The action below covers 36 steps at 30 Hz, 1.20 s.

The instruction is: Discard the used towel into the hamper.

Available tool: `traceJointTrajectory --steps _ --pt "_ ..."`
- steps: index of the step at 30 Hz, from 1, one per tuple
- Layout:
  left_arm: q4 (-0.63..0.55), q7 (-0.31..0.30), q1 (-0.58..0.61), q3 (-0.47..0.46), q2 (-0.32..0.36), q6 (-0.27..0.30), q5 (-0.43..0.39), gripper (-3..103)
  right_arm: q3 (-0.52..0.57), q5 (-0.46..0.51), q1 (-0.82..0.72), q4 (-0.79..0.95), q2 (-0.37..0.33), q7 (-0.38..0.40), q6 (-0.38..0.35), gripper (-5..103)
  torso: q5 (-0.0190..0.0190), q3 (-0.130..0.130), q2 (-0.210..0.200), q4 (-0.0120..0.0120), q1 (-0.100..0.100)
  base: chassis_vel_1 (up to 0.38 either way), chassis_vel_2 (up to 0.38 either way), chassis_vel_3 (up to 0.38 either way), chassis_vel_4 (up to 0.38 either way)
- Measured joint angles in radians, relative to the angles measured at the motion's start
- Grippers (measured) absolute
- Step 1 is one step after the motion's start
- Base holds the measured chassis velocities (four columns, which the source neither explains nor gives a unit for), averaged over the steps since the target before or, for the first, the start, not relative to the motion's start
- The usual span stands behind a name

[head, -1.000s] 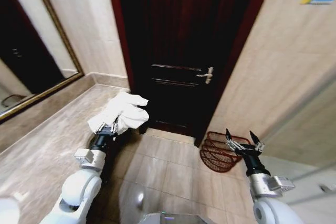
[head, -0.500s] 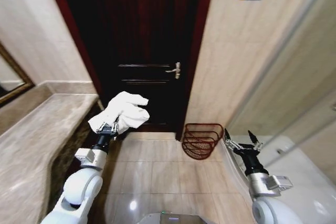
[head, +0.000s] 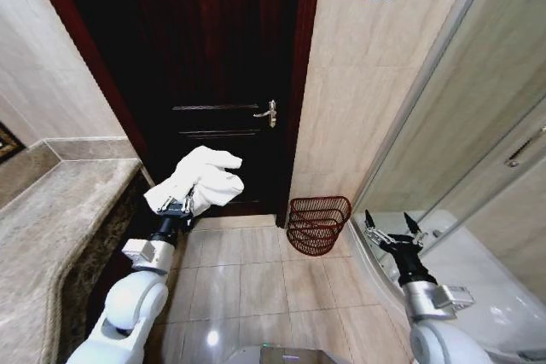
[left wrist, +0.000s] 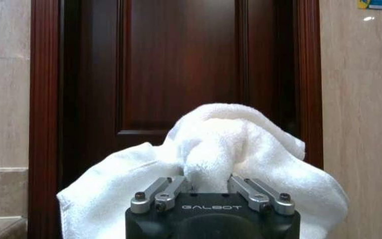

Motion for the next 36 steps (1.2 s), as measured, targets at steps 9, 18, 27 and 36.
traceJointTrajectory --steps 9,18,27,36 --pt "-0.005 0.0 0.012 -0.004 -0.003 -0.008 0.0 19 -0.002 -0.001 0.0 -0.004 0.004 -0.005 0.003 100 0.0001 0.001 0.002 0.0 0.001 -0.024 0.018 0.017 -0.02" --pt "-0.005 0.0 0.01 0.001 -0.008 -0.01 0.0 19 -0.002 -0.011 -0.003 -0.017 0.006 -0.004 0.004 100 0.0001 0.002 0.003 -0.0001 0.002 -0.078 0.081 0.085 -0.084" --pt "-0.003 -0.004 0.01 0.005 -0.013 -0.011 0.0 19 -0.003 -0.043 -0.007 -0.026 0.009 0.0 0.015 100 0.0 0.002 0.004 -0.0001 0.002 -0.009 0.0 0.004 -0.002" --pt "-0.002 -0.005 0.025 0.005 -0.016 -0.019 0.005 19 -0.004 -0.047 -0.013 -0.028 0.011 0.001 0.017 100 0.0001 0.002 0.004 0.0 0.002 -0.071 -0.098 0.08 0.081"
